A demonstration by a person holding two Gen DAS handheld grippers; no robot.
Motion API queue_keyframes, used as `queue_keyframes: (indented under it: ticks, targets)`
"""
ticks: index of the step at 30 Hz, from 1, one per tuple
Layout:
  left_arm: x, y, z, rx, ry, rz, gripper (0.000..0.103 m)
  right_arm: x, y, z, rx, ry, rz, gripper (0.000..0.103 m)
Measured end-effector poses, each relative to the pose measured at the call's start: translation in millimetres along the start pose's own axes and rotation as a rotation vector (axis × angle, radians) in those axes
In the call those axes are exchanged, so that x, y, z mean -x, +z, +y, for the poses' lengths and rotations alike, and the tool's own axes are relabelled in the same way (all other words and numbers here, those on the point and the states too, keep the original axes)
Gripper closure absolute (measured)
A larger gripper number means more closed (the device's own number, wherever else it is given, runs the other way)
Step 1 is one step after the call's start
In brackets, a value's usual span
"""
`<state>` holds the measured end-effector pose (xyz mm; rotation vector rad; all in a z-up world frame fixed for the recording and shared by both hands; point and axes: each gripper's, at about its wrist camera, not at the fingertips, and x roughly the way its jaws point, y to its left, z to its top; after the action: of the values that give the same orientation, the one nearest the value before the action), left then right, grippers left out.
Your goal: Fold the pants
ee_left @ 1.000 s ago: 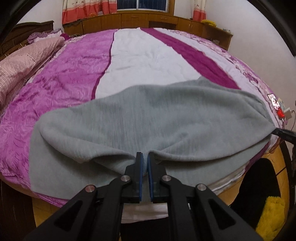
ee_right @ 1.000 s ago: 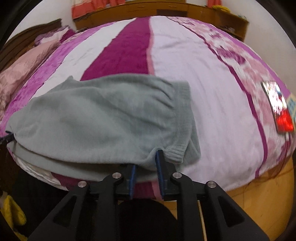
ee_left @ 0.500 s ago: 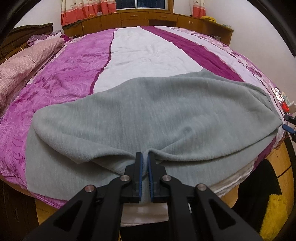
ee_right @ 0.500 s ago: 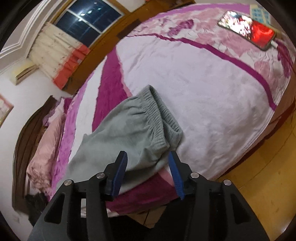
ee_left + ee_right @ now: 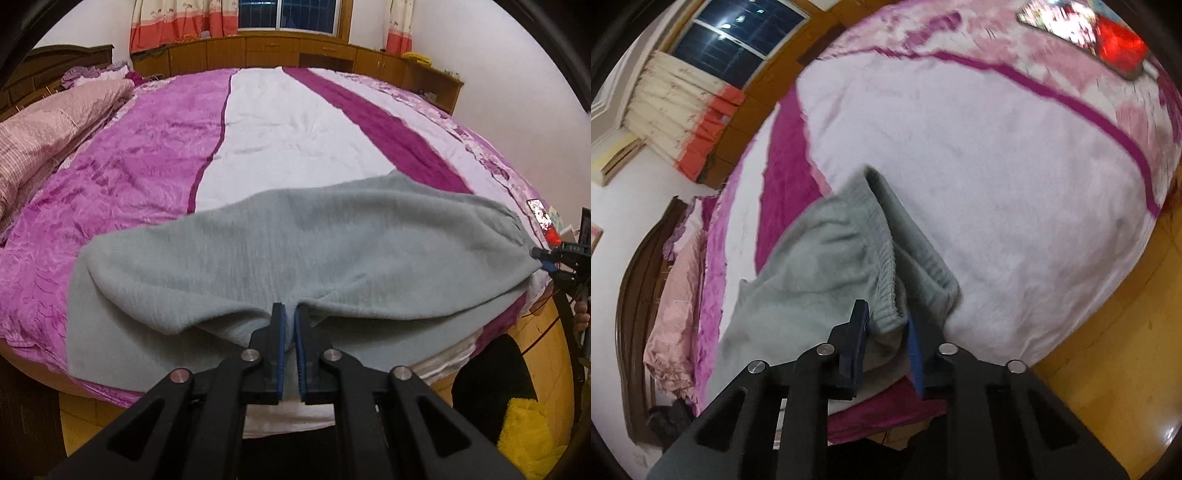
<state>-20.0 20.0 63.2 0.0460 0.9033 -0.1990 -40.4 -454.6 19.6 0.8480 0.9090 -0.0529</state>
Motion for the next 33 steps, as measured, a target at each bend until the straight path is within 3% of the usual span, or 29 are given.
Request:
queue_keyframes:
  ticks: [6, 11, 18, 23, 27, 29, 33]
  targets:
    - [4.7, -13.6, -5.7, -0.041, 0.02, 0.009, 0.098, 18.8, 4.5, -3.6, 0.004, -0.001, -0.073, 0.094]
    - [-4.7, -27.4, 4.5, 0.027, -0.009, 0.05, 0.098, 13.2, -0.3, -20.8, -0.024, -0.014, -0.058, 0.094]
    - [13.0, -25.1, 5.0, 0.031, -0.013, -0.001, 0.098, 22.5, 0.7, -22.1, 0.006, -0.015, -0.096, 0.094]
    - [4.3, -27.5, 0.2, -0.028, 0.004, 0.04, 0.096, 23.3, 4.1, -7.6, 0.121, -0.087, -0.096, 0.094]
    - [-0.1, -40.1, 5.3, -0.005, -0.003, 0.08, 0.094, 4.7, -1.3, -11.7, 0.174, -0.183, -0.033, 0.091]
    - [5.4, -44.1, 11.1, 0.005, 0.004, 0.07, 0.088, 1.6, -3.0, -12.2, 0.2, -0.211, -0.036, 0.082]
    - [19.7, -49.7, 36.9, 0.074, 0.053, 0.038, 0.082, 5.4, -3.3, -7.4, 0.236, -0.247, -0.033, 0.08]
